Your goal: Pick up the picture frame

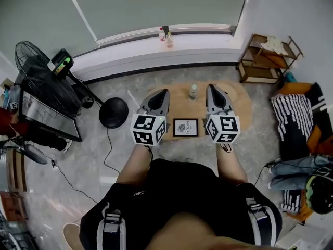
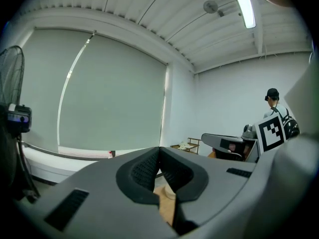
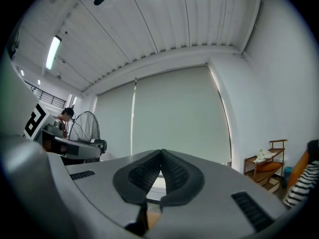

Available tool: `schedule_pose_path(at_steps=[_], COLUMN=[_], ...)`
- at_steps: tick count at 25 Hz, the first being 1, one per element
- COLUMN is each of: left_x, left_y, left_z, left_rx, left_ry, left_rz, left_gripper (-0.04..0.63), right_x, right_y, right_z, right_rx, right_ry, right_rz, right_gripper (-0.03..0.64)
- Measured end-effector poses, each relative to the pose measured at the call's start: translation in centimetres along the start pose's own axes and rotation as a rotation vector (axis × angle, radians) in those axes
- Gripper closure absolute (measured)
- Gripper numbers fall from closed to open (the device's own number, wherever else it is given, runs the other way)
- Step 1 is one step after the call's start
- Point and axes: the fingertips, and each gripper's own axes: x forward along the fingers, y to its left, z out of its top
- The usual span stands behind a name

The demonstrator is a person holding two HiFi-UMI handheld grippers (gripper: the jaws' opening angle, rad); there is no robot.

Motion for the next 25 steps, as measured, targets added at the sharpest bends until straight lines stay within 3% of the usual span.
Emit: schedule_pose_path(at_steps=[5, 11, 20, 25], left_x=[2.4, 4.9, 7.6, 9.6], left_y=[5.9, 9.6, 8.8, 7.5], left_z=[0.0, -0.9, -5.3, -8.4], left_rx=[0.030, 0.018, -0.055, -0.066], left_ry=[0.026, 0.042, 0.128, 0.226], left_rz=[-0.007, -0.037, -0.081, -0.099], left_gripper=[0.575, 0.574, 0.574, 0.572], right_x=[4.1, 7.3, 6.0, 6.2], right_y=[1.1, 0.7, -2.9, -4.7], right_z=[-1.4, -3.9, -8.1, -11.5], right_rx=[0.004, -0.008, 0.002, -0.033], right_ry=[0.009, 0.071, 0.165, 0.269], right_rz=[-0.054, -0.121, -0.206, -0.201], right_gripper=[0.601, 0.600, 0.600, 0.600])
